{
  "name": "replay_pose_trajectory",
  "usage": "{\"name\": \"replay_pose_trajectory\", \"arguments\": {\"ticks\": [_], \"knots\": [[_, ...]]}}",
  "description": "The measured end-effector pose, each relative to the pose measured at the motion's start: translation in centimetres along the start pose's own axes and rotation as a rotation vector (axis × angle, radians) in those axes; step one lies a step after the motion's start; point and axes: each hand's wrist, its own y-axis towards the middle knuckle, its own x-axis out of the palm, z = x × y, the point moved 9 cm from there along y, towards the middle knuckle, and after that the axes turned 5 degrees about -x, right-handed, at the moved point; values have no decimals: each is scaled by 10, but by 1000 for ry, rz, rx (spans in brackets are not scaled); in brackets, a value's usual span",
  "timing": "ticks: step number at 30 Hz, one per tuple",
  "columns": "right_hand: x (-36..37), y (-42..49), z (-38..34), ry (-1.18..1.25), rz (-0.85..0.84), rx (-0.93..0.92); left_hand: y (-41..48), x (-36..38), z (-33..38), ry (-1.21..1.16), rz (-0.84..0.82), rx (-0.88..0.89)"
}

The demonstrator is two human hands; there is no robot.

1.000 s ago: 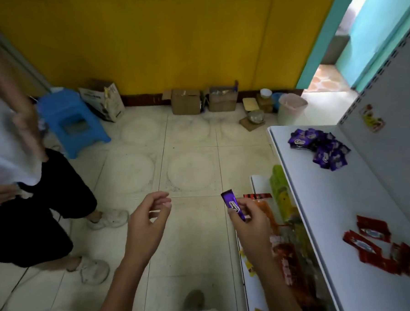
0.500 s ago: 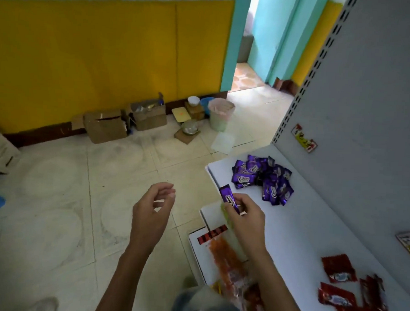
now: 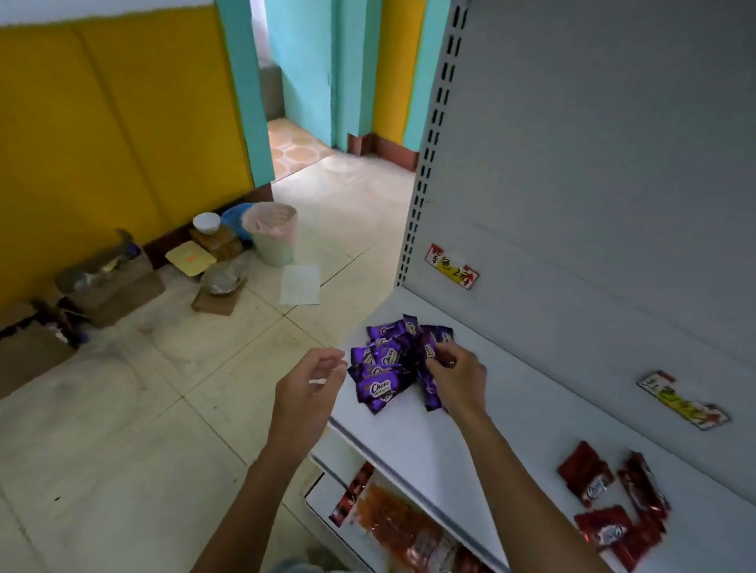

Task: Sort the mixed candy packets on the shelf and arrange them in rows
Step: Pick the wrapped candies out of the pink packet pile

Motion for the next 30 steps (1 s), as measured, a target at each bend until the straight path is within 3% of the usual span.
{"name": "replay_pose_trajectory", "arguments": {"ticks": [8, 19, 30], "knots": [[-4, -5, 13, -134, 112, 77, 32, 12, 12, 40, -195, 77], [-54, -57, 1, 102, 391, 90, 42, 36, 27, 6, -375, 158], [-102, -163, -9, 163, 611, 145, 4, 76, 62, -144, -615, 256]]}}
